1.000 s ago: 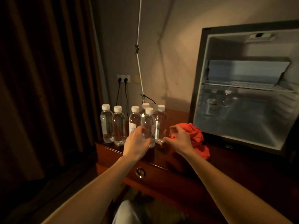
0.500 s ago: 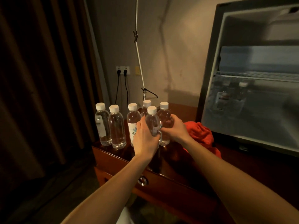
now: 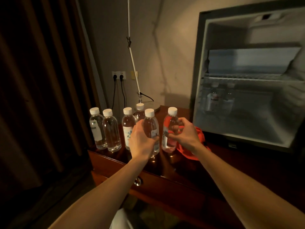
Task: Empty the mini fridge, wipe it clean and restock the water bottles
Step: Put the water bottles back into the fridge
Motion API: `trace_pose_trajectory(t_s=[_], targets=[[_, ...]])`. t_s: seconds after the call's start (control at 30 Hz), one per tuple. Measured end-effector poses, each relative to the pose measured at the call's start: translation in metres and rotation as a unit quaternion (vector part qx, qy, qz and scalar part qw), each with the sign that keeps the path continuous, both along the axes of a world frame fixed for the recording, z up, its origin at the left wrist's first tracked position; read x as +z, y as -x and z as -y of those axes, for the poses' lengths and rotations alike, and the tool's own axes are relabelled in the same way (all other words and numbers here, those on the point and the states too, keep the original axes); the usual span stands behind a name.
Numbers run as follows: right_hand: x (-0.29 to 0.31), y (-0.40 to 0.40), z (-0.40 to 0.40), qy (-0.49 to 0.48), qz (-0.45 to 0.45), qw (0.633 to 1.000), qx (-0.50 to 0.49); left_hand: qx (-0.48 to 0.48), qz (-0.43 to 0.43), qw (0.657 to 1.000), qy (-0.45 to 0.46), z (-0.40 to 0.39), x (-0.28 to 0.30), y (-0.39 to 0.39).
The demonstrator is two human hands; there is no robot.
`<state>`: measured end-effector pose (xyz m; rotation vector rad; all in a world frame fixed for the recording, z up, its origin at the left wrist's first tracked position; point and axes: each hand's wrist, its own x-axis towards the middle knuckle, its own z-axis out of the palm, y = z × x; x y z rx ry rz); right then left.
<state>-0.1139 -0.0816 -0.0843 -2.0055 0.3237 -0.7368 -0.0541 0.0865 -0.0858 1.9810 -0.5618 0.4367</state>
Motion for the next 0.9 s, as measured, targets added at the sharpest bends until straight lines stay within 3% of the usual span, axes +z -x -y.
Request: trace_pose_trajectory(t_s=[0.37, 0.63, 0.9], targets=[[0.034, 0.078, 0.085, -0.019, 0.080, 0.990, -0.116, -0.085, 0.060, 0.994, 0.016, 0.076, 0.053, 0.051], [0.044, 0.102, 0.167, -0.013, 0.107, 0.974, -0.199, -0.176, 0.017, 0.984, 0.025, 0.185, 0.062, 0.059], [0.029, 0.053, 0.228, -0.064, 0.066, 0.971, -0.221, -0.193, -0.041, 0.980, 0.028, 0.275, 0.040, 0.019]])
